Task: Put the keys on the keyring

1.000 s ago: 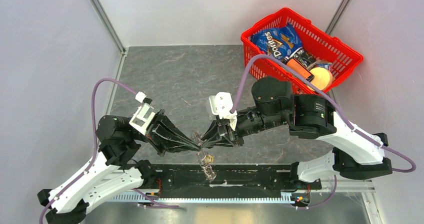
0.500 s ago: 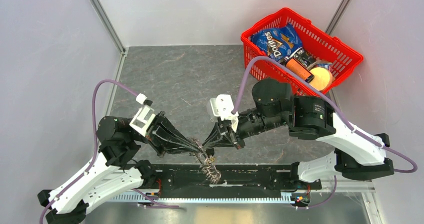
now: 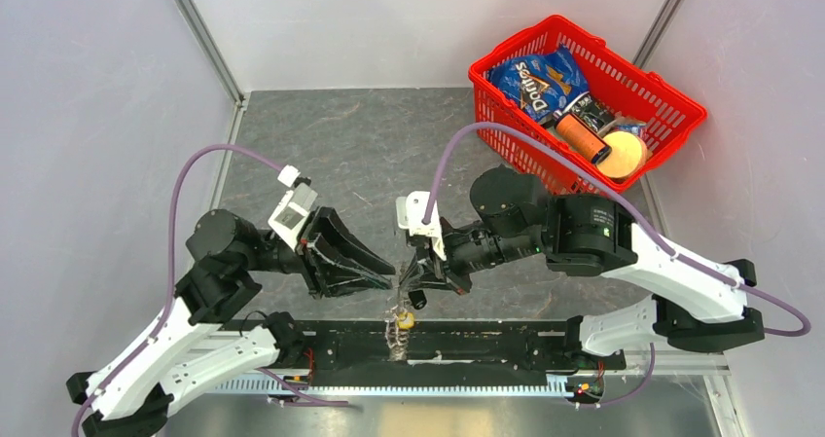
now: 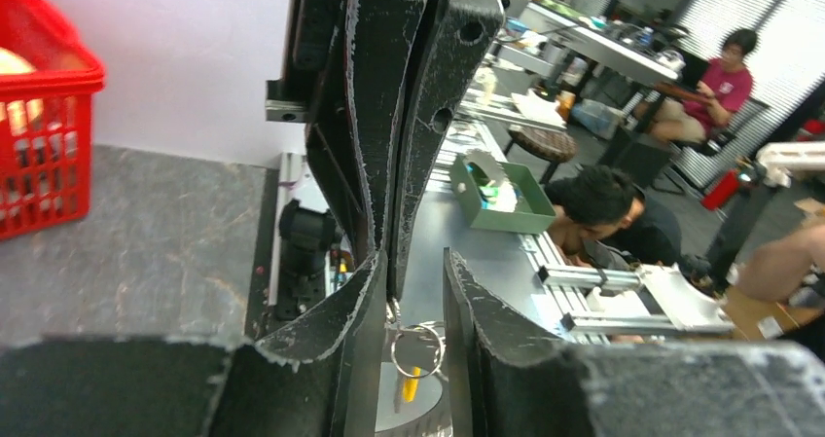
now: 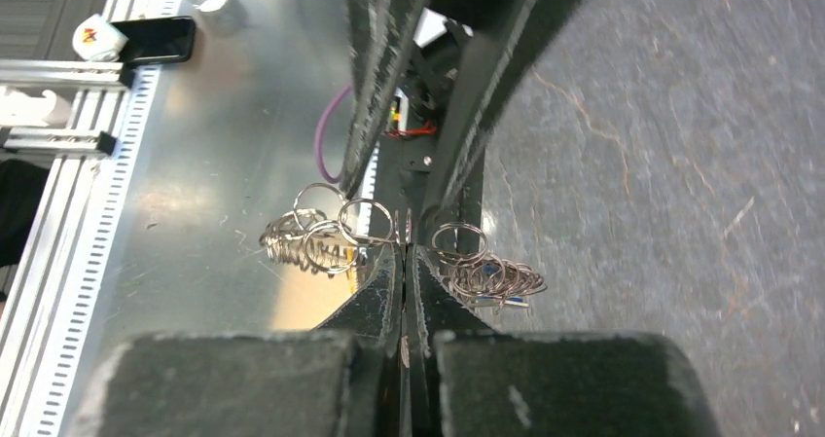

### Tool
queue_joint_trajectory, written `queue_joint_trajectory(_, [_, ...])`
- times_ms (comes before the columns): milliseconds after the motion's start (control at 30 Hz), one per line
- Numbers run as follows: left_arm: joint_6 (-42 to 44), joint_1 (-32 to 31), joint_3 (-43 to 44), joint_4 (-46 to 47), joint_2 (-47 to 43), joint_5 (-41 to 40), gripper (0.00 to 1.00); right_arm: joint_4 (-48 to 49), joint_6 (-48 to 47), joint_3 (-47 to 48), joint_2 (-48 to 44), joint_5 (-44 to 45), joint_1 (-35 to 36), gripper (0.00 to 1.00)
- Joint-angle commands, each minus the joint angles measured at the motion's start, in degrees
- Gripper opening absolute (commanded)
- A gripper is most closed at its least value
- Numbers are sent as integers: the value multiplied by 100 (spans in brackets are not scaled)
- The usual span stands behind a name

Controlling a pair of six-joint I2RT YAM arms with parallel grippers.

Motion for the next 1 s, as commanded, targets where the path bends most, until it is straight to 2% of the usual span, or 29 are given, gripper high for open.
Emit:
queue_joint_trajectory(0, [790, -5, 476, -1653, -165, -993, 34, 297, 540, -150, -323, 772, -1, 0])
queue_joint_trajectory(133, [1085, 0, 582, -2286, -108, -1545, 34, 344, 980, -281, -331, 1348, 3, 0])
queue_joint_trajectory(300, [1350, -2, 552, -2613, 62, -1922, 34, 388, 1301, -358, -325, 1712, 1, 0])
queue_joint_trajectory(600, [1613, -1, 76, -1843, -239, -1505, 39, 344, 1730, -258, -167, 1705, -5, 0])
queue_joint_trajectory(967, [1616, -5, -15, -1453, -243, -975, 39, 149, 1942, -30, 99, 1347, -67, 0])
